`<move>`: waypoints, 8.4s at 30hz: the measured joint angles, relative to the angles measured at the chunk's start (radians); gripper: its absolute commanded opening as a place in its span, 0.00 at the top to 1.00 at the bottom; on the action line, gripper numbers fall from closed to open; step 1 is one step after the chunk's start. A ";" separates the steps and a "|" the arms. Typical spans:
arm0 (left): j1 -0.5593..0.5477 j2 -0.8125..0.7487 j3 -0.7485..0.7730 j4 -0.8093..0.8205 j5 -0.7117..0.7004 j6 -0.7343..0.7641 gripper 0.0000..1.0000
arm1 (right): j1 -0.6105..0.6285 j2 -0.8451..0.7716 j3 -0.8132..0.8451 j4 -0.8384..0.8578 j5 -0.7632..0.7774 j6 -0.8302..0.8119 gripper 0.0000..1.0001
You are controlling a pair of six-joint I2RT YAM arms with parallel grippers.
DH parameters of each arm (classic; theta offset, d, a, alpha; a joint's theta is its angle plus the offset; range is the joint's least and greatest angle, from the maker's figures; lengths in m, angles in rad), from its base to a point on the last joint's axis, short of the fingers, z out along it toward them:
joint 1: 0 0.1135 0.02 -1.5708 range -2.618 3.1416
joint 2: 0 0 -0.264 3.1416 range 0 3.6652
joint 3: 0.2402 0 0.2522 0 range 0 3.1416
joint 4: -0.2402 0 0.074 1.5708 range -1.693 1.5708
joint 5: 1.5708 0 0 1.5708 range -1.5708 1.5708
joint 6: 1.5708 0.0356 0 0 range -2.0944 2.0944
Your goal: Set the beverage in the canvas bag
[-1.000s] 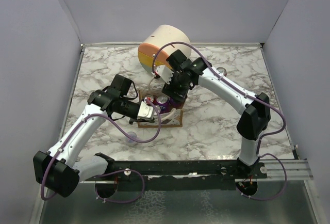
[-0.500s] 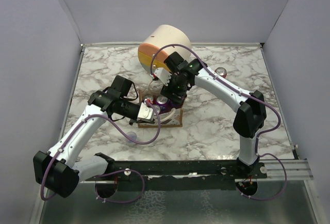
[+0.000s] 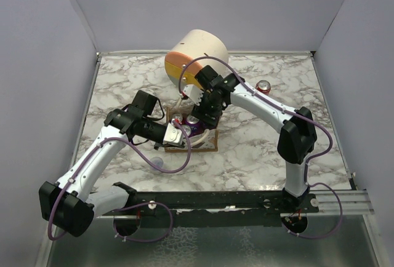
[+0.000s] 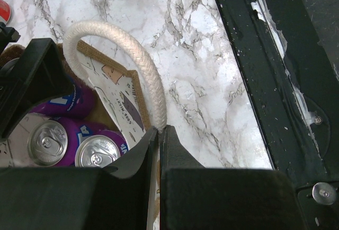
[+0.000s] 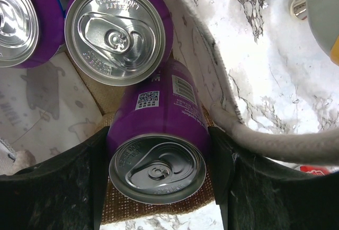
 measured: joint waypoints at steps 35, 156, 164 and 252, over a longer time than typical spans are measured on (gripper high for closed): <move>-0.005 -0.029 -0.051 0.009 0.000 0.003 1.00 | 0.007 0.001 -0.107 0.129 -0.018 -0.036 0.22; -0.057 -0.047 -0.145 0.047 -0.082 -0.025 1.00 | -0.681 -0.156 -0.326 0.495 -0.075 0.109 0.00; -0.057 -0.047 -0.145 0.048 -0.082 -0.025 1.00 | -0.692 -0.085 -0.299 0.494 -0.080 0.106 0.05; -0.111 -0.041 -0.168 0.031 -0.177 0.009 1.00 | -0.006 -0.284 -0.156 0.146 -0.470 -0.139 0.99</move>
